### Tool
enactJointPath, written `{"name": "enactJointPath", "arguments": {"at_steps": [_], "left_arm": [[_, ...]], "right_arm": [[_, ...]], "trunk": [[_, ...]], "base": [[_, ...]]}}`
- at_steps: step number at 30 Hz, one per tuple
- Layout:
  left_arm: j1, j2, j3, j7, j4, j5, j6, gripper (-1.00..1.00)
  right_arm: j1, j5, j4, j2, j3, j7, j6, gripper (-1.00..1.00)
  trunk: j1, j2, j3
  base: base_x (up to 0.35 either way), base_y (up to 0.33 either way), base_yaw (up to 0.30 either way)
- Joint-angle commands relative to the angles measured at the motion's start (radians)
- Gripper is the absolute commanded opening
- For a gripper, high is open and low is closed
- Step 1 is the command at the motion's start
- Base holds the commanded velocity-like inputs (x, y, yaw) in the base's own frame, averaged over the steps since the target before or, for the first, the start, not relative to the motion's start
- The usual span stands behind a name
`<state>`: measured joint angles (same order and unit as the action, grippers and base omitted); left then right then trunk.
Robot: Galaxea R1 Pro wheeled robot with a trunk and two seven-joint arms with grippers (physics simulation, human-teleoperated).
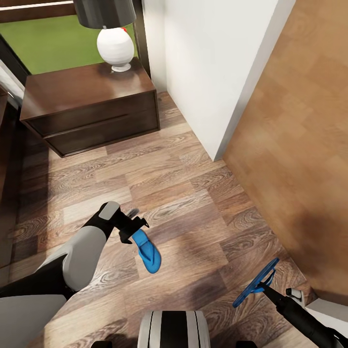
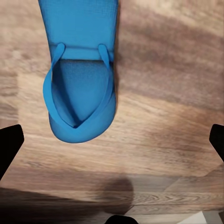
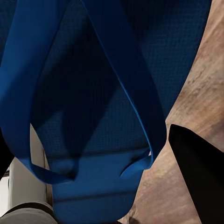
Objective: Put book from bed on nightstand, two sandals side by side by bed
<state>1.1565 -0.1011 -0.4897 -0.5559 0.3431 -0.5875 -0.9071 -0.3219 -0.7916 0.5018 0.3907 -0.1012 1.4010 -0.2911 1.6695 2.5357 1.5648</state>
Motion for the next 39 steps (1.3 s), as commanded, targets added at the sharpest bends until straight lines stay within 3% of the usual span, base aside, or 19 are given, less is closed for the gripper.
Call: {"name": "enactJointPath", "arguments": {"at_steps": [1, 18, 39], "left_arm": [[0.0, -0.001, -0.003, -0.011, 0.002, -0.009, -0.001, 1.0], [0.0, -0.004, -0.004, -0.002, 0.002, -0.011, -0.004, 1.0], [0.0, -0.005, -0.003, 0.003, 0.002, -0.011, -0.004, 1.0]], "right_arm": [[0.0, -0.003, 0.0, 0.0, 0.0, 0.003, -0.013, -1.0], [0.0, -0.003, 0.0, -0.001, 0.001, 0.003, -0.013, -1.0], [0.0, -0.003, 0.0, -0.001, 0.001, 0.003, -0.013, -1.0]], "trunk": [[0.0, 0.0, 0.001], [0.007, 0.004, 0.059], [0.007, 0.004, 0.059]], "base": [[0.0, 0.0, 0.0], [0.0, 0.0, 0.0], [0.0, 0.0, 0.0]]}}
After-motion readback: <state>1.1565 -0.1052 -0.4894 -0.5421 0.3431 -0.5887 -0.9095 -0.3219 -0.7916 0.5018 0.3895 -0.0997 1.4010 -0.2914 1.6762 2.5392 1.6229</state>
